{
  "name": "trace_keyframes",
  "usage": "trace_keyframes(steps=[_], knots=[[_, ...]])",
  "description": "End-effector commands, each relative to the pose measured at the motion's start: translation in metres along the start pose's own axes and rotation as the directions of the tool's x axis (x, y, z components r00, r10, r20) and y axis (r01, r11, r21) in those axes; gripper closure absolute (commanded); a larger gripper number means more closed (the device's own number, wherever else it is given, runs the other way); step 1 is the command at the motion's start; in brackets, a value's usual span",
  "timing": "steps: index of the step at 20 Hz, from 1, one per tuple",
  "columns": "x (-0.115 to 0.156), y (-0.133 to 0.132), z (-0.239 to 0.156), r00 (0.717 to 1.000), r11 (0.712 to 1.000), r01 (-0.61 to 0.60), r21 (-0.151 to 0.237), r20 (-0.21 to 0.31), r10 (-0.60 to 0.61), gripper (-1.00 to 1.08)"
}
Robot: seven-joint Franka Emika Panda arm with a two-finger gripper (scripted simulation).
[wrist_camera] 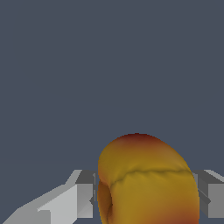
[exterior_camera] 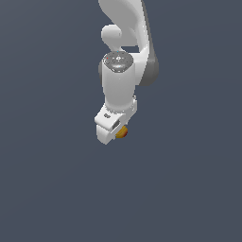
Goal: Pick up the object and move it to a goal position.
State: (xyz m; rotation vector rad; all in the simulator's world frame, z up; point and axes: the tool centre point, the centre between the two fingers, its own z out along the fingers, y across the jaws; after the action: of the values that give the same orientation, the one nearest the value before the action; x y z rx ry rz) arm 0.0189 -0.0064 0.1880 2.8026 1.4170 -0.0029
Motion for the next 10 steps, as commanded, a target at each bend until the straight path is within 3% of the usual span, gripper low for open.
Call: trace_keyframes(steps=[1, 10], knots=[[0.009, -0.01, -0.03, 1.0, 1.0, 0.0, -0.001, 0.0, 0.0, 1.08], [0.041, -0.043, -0.133, 1.0, 1.0, 0.001, 0.0, -0.001, -0.001, 1.08]])
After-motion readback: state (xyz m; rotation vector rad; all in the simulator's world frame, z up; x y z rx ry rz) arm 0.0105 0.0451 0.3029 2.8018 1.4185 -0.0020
